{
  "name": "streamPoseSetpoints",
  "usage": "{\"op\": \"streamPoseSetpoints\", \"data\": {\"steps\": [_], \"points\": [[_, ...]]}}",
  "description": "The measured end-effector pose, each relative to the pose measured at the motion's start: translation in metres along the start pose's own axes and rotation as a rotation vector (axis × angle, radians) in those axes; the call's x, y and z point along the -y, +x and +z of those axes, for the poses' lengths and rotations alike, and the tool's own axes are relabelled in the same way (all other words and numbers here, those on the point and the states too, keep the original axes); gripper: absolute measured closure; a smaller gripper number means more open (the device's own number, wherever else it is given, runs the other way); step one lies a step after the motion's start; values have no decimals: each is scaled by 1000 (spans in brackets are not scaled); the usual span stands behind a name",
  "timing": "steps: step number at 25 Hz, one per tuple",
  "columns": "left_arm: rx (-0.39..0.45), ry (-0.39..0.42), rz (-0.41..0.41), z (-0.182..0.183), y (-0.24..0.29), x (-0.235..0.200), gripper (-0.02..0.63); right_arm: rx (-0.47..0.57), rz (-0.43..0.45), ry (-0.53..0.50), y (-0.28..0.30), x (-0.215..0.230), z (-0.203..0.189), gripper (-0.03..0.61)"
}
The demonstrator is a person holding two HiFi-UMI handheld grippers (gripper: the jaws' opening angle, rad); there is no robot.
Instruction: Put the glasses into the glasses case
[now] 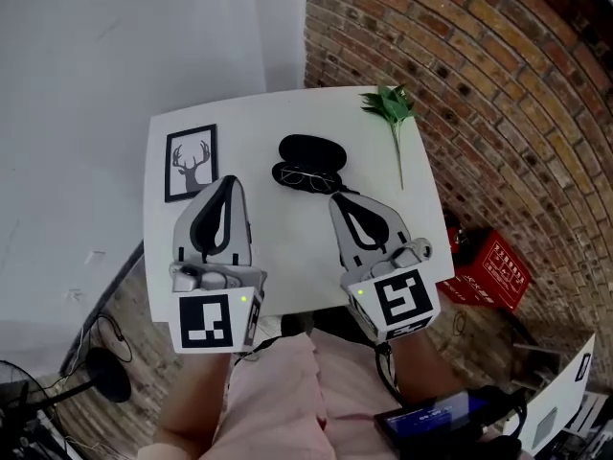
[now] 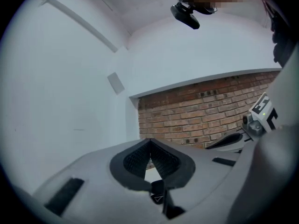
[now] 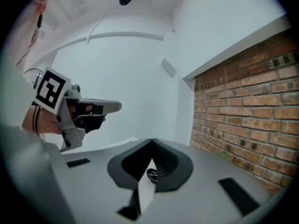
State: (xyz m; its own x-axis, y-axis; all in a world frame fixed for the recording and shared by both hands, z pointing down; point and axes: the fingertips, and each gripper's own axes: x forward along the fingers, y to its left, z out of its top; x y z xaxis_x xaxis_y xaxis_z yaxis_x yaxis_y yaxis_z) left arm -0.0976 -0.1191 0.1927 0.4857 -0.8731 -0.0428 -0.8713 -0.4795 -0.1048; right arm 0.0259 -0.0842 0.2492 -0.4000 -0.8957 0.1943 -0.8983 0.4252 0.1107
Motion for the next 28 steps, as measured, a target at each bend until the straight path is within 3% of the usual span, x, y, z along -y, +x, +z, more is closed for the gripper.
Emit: {"op": "streamPoseSetpoints", "data": {"steps": [11,28], "points": [[88,10,-31,39,-52,20,609,104,-98,5,-56,-24,41,574],[80,-6,-51,35,-52,24,609,111,-131,-16,-62,-22,45,575]]}}
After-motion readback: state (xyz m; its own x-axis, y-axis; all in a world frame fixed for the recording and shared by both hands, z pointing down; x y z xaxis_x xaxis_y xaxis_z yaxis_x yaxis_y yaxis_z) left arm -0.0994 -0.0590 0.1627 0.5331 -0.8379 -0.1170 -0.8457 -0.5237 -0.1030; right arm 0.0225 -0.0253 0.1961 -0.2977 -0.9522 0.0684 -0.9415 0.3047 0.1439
